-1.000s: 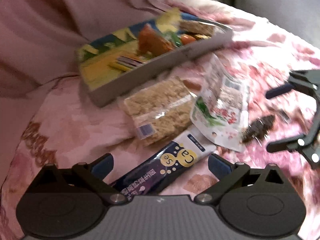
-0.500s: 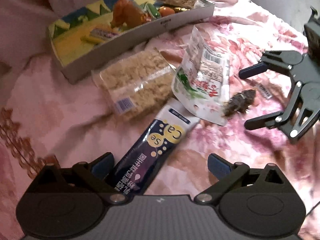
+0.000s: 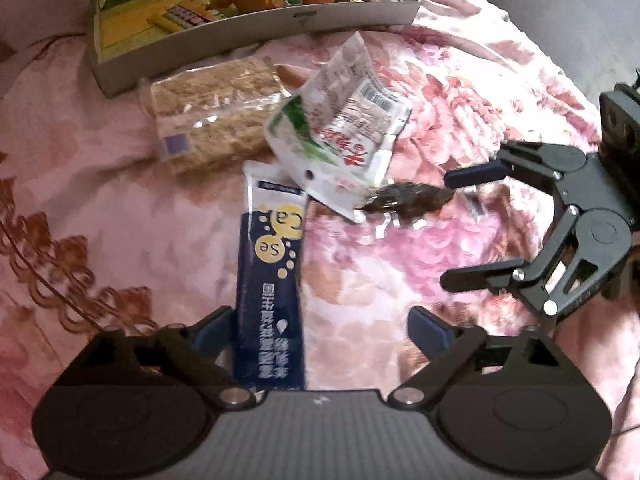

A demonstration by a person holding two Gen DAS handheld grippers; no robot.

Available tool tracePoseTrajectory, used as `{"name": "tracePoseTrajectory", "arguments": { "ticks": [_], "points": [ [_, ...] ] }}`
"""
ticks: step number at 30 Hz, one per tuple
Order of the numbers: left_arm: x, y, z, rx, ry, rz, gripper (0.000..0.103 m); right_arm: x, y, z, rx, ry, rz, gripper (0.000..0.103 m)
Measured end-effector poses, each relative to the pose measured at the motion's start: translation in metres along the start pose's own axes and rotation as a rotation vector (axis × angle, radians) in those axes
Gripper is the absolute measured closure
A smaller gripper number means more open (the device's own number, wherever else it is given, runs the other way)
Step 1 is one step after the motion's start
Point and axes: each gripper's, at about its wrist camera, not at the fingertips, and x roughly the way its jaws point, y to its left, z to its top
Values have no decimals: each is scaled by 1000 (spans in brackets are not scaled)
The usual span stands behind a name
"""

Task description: Organize snacks

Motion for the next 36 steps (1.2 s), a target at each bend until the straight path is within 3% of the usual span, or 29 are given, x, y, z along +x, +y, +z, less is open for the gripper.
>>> {"name": "tracePoseTrajectory", "arguments": {
  "ticks": [8,13,16,21,28,34,36],
  "points": [
    [0,-28,-11,-34,-77,83,20,-13,16,-12,-19,21,62,7],
    [0,-28,-15,-96,-107,186,24,-14,17,-11,-60,-21,-35,11],
    [2,-24,-17,-128,-117,203,25,-8,14,-10,-82,-29,-88,18],
    [6,-28,-23,-139,-136,220,26,2,18,-9,-139,-46,-82,19],
    [9,-35,-24,-142,-164,266,42,12,28,-11,-207,-50,-105,26],
    [10,-39,-25,-165,-175,272,55,8,25,-11,-189,-54,-133,48],
    [11,-40,-26,-176,-180,277,58,8,24,-10,-181,-55,-134,48]
  ]
}}
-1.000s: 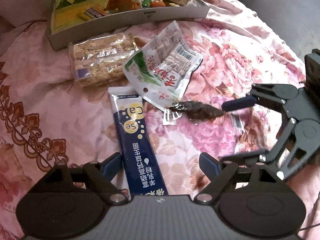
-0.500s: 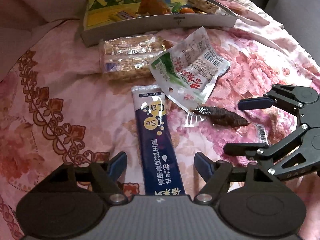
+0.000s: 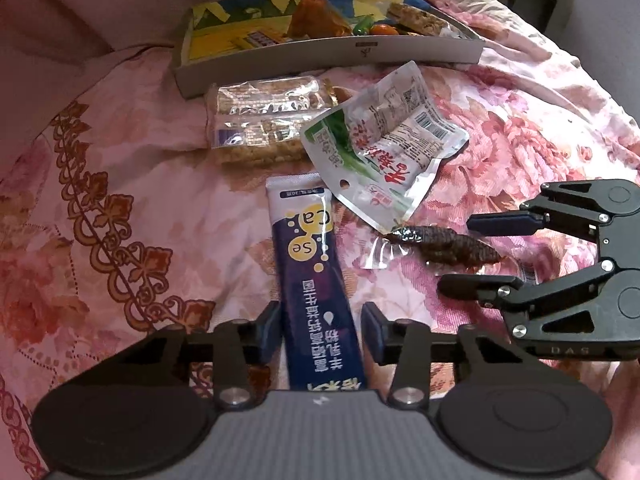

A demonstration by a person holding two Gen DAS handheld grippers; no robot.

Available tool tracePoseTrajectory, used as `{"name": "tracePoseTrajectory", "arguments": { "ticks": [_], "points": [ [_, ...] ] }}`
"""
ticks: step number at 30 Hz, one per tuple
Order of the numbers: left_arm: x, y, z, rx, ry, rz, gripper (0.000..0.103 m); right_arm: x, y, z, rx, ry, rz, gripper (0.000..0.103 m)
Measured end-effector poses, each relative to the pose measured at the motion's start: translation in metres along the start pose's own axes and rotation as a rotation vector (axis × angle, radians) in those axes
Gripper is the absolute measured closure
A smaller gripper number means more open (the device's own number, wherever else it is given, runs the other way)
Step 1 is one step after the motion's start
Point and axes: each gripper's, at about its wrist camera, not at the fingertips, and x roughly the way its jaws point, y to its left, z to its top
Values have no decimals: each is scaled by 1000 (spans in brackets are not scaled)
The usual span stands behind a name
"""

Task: Organize snacks
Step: 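Close the left gripper on the calcium stick pack while the right gripper closes on the dried fish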

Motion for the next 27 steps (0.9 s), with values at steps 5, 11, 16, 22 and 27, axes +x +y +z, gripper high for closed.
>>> {"name": "tracePoseTrajectory", "arguments": {
  "ticks": [5,11,16,22,27],
  "points": [
    [0,3,-3,-79,-18,11,61,0,4,0,-22,-3,-15,49],
    [-2,1,-6,-141,-39,26,65,-4,6,-1,-33,-20,-25,52],
    [-6,-4,-14,-183,-51,68,67,-5,12,-2,-75,-40,-52,53],
    [-14,-5,-24,-222,-94,104,68,-6,27,-4,-193,-81,-127,54],
    [-19,-8,-25,-203,-123,166,68,-5,41,-10,-327,-117,-212,53]
  ]
}}
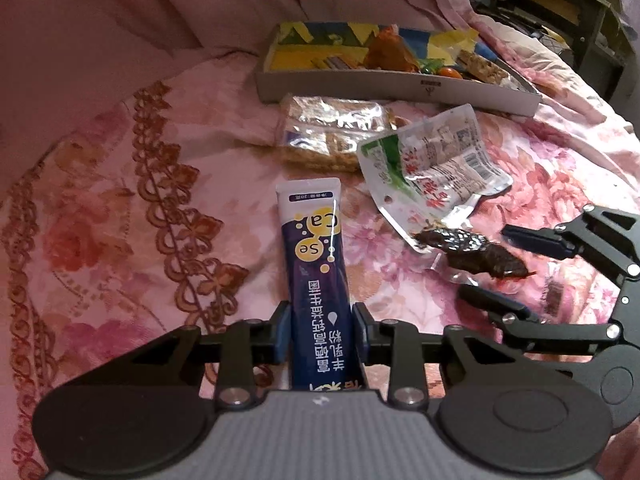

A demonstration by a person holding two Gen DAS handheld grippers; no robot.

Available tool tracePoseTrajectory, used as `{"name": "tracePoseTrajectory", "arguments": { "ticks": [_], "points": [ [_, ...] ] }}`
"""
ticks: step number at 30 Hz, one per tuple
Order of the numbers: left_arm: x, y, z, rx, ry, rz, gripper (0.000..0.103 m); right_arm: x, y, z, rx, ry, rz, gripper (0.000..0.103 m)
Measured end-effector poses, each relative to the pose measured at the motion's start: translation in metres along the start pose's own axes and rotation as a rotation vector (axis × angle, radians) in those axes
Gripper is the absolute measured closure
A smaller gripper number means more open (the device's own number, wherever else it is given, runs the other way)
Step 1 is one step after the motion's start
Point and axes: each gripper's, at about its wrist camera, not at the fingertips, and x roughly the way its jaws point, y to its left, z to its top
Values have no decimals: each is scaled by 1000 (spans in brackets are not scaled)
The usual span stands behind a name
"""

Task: Organize snacks
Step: 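Close the left gripper on the calcium stick pack while the right gripper closes on the dried fish, then lift and carry the calcium stick pack and dried fish over the box with both grippers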

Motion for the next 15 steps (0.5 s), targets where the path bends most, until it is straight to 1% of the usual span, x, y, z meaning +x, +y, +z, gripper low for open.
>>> {"name": "tracePoseTrajectory", "arguments": {
  "ticks": [2,4,9,15],
  "points": [
    [-3,-1,0,13,-21,27,68,0,3,-1,-34,-10,-28,53],
    [-5,-2,0,15,-38,39,68,-1,2,0,-44,-23,-50,53],
    [-8,-3,0,-8,-62,48,68,-6,-2,1,-34,-59,-84,53],
    [-17,-6,7,-18,-132,63,68,-12,-4,3,-38,-104,-131,53]
  ]
}}
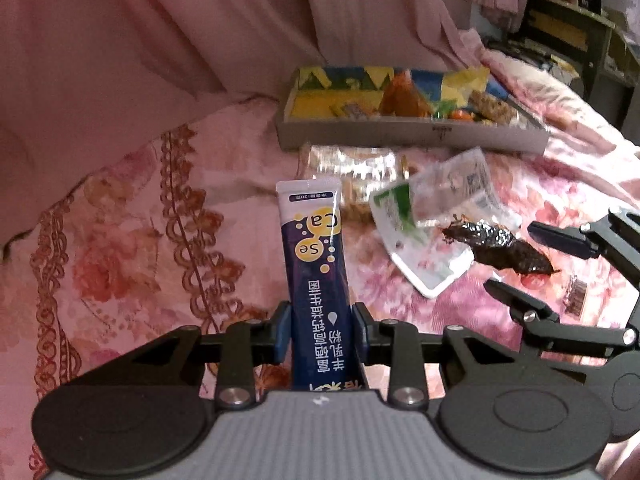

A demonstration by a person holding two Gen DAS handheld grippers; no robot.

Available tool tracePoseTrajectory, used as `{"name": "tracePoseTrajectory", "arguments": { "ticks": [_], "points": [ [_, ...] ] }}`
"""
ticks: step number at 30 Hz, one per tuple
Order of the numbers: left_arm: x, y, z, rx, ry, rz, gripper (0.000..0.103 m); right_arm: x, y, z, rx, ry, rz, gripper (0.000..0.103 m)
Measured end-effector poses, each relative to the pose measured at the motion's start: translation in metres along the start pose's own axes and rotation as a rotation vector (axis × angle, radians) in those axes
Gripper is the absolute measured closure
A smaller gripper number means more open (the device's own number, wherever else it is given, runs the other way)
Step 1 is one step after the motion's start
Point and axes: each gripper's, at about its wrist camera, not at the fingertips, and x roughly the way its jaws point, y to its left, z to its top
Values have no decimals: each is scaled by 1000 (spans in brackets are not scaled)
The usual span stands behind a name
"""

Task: Organize snacks
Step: 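Lift and carry the calcium stick pack and dried fish over the box with both grippers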

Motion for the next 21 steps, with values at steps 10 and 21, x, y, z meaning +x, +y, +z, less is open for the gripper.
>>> {"name": "tracePoseTrajectory", "arguments": {
  "ticks": [10,21],
  "points": [
    [-7,-11,33,-3,-70,7,68,-2,-32,13,5,-81,-91,53],
    [6,-32,100,-4,-164,5,68,19,-78,28,60,-200,-179,53]
  ]
}}
